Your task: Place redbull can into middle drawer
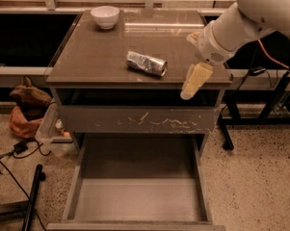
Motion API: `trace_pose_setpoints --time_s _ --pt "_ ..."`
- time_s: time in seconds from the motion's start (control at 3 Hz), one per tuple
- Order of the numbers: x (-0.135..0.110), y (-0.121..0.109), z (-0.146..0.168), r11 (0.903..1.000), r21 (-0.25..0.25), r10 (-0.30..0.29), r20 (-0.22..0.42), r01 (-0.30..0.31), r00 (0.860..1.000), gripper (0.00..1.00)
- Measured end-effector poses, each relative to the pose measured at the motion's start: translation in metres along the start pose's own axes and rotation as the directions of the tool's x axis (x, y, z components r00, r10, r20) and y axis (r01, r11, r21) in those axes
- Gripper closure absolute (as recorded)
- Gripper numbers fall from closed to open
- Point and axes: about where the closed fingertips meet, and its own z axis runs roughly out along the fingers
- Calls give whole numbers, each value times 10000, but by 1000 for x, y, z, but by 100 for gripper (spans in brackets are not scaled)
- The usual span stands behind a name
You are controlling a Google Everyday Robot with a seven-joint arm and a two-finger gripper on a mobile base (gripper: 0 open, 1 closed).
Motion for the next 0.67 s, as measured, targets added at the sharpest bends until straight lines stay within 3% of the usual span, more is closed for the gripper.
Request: trace_pose_setpoints --time_s 0.67 --pt "-14 -69 63 9991 -164 393 176 -390 9991 0"
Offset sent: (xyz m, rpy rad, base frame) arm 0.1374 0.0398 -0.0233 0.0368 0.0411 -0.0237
